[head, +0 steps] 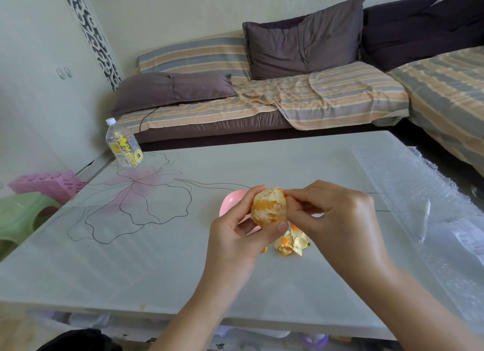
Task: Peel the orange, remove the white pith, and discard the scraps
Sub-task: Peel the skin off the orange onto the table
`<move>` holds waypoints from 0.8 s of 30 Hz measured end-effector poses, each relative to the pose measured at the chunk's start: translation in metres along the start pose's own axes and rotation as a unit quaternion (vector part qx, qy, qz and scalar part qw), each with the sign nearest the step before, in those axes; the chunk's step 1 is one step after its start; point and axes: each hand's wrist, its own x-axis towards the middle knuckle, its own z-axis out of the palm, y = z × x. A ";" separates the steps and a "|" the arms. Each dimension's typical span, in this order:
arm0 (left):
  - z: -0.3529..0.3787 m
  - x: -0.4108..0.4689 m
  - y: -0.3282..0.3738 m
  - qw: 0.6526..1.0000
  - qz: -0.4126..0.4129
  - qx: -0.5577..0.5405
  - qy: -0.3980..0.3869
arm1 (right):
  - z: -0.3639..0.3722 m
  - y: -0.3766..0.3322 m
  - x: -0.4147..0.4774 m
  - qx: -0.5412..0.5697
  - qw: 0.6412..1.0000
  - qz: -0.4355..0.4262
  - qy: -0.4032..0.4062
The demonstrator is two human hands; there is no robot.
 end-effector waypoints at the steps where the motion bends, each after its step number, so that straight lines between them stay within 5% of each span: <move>1: 0.000 -0.001 -0.001 1.000 -0.002 0.003 0.002 | -0.001 0.000 0.000 0.010 1.000 0.011 -0.005; 8: -0.008 0.002 0.000 0.999 0.002 0.033 0.011 | -0.012 0.005 0.006 0.174 0.969 0.126 -0.123; 17: -0.011 -0.001 -0.002 0.997 0.015 0.055 -0.044 | -0.023 0.015 0.002 0.160 0.973 0.035 -0.164; 24: -0.006 -0.004 -0.004 0.997 -0.002 0.044 -0.069 | -0.029 0.013 -0.006 0.043 0.988 -0.044 -0.145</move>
